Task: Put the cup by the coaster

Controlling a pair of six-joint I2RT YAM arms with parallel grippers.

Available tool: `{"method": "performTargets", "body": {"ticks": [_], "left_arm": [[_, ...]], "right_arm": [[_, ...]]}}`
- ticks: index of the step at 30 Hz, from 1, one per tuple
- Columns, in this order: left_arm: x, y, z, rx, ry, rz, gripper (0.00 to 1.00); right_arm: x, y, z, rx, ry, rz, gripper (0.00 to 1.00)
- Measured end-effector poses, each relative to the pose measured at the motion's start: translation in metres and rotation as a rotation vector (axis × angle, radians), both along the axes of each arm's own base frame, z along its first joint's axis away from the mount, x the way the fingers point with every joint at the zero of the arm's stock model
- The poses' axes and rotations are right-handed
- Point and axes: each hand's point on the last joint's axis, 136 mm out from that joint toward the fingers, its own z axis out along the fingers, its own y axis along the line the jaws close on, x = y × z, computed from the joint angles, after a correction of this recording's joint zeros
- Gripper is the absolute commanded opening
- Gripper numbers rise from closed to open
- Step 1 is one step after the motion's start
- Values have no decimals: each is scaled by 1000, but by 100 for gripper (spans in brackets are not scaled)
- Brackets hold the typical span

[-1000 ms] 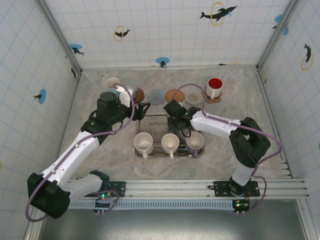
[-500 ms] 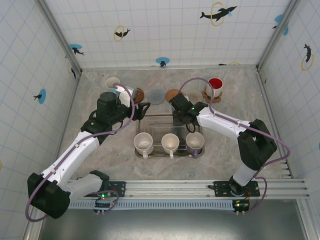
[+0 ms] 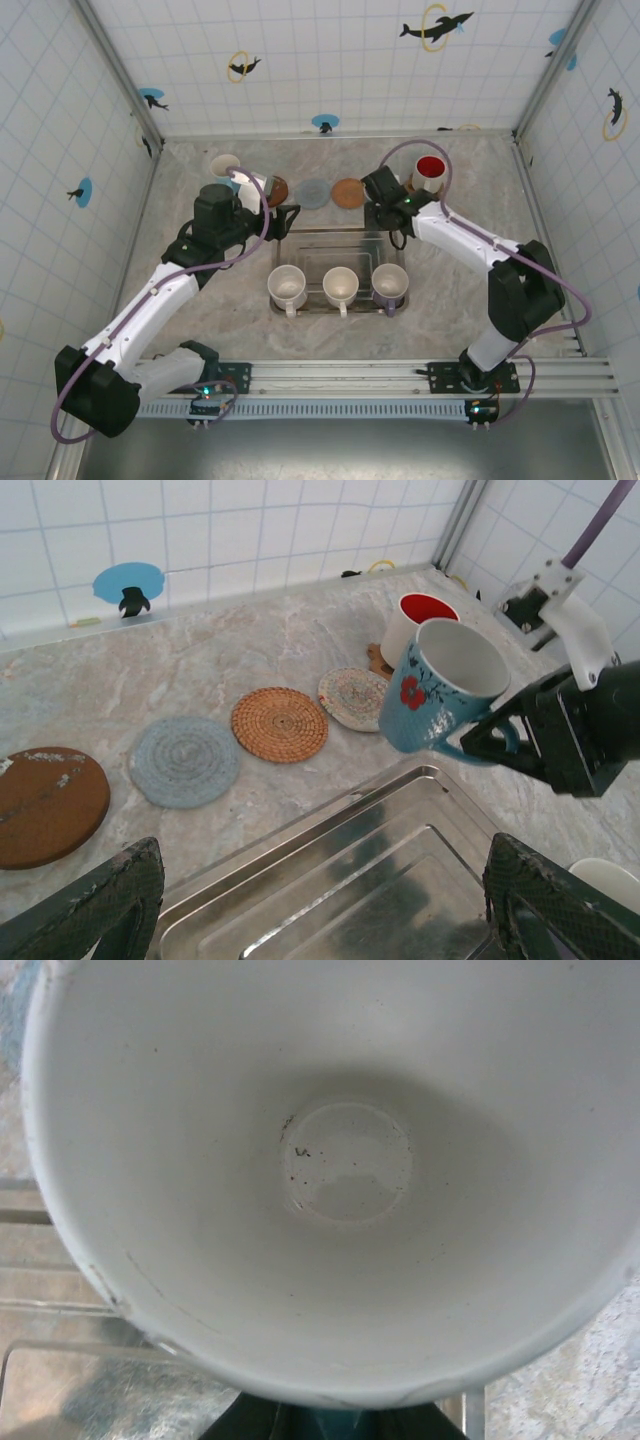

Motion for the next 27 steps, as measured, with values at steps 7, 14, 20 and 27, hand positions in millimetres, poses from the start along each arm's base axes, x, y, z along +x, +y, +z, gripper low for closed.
{"method": "performTargets", "body": {"ticks": [7, 14, 20, 27], "left_arm": [[1, 1, 0, 3, -1, 8, 84], [2, 1, -2, 7, 2, 13, 84], [4, 1, -6, 13, 13, 15, 84], [4, 1, -6, 14, 13, 15, 84]], "right_arm": [[25, -22, 19, 5, -47, -54, 0], [49, -34, 21, -9, -60, -92, 0], [71, -33, 11, -22, -52, -101, 0], [92, -36, -9, -26, -24, -119, 0]]}}
